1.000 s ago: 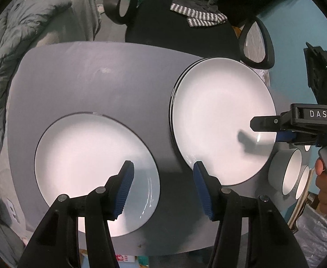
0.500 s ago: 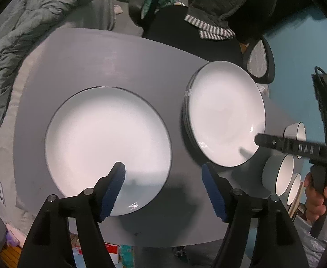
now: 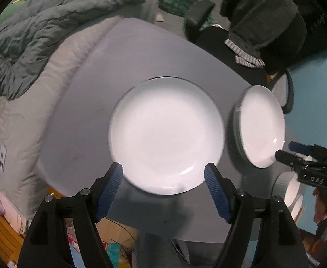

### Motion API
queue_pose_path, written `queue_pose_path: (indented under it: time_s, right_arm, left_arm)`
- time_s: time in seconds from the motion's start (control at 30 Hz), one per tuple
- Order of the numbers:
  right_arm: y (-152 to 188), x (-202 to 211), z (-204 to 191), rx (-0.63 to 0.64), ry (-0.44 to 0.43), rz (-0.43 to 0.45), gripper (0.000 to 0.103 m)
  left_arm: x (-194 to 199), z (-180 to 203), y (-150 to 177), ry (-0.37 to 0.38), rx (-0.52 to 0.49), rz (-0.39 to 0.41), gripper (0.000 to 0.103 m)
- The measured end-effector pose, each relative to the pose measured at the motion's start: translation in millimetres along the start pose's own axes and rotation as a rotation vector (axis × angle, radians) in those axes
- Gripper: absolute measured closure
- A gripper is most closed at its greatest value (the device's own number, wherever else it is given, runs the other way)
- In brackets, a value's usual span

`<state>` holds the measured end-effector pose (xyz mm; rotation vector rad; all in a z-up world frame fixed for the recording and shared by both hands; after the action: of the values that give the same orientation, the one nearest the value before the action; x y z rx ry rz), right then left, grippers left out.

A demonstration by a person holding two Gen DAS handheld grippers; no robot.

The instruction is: Organize plates and bowls

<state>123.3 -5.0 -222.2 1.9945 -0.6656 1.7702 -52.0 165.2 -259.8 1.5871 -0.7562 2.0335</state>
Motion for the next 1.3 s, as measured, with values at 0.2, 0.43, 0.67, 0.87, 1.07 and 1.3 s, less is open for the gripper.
queue_pose_path:
  time_s: [0.2, 0.43, 0.67, 0.87, 1.07, 1.3]
  right_arm:
    - [-21.2, -5.2, -32.8, 0.091, -0.059, 0.011, 0.034]
    - [-48.6, -21.3, -70.9, 0.175, -0.117, -0.004, 0.034]
    - [-79.6, -52.6, -90.9, 0.22, -0.147, -0.036, 0.034]
    - [-90.5, -72.9, -101.6, 0.23, -0.163, -0.082, 0.034]
    - [-91.4, -84.1, -110.2, 0.246, -0.174, -0.109, 0.035]
    - [-89.3, -92.3, -107.8, 0.25, -0.151, -0.14, 0.057]
  left_arm:
    - [-5.9, -37.5, 10.9, -0.025, 0.105, -0.008, 0.026]
    - [-19.3, -70.9, 17.4, -0.036, 0.213, -0.018, 0.026]
    - [-39.9, -85.9, 18.5, -0.022, 0.281, -0.041, 0.026]
    - [-57.8, -82.3, 17.2, 0.009, 0.321, -0.065, 0.026]
    - [-67.9, -77.3, 10.1, 0.023, 0.324, -0.072, 0.026]
    - [-75.6, -72.4, 3.3, 0.02, 0.304, -0.081, 0.026]
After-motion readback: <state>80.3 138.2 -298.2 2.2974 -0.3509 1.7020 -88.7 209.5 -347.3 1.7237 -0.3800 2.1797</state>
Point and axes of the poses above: each gripper's, at about its wrist camera, not at the fingertips, and x roughly against the way its jaws point, z to its right, y to its underside, the point moved 7 cm from there along -x, roughly the way its jaws point, and after that the axes turned 5 degrees about z, right-handed, at the moved point
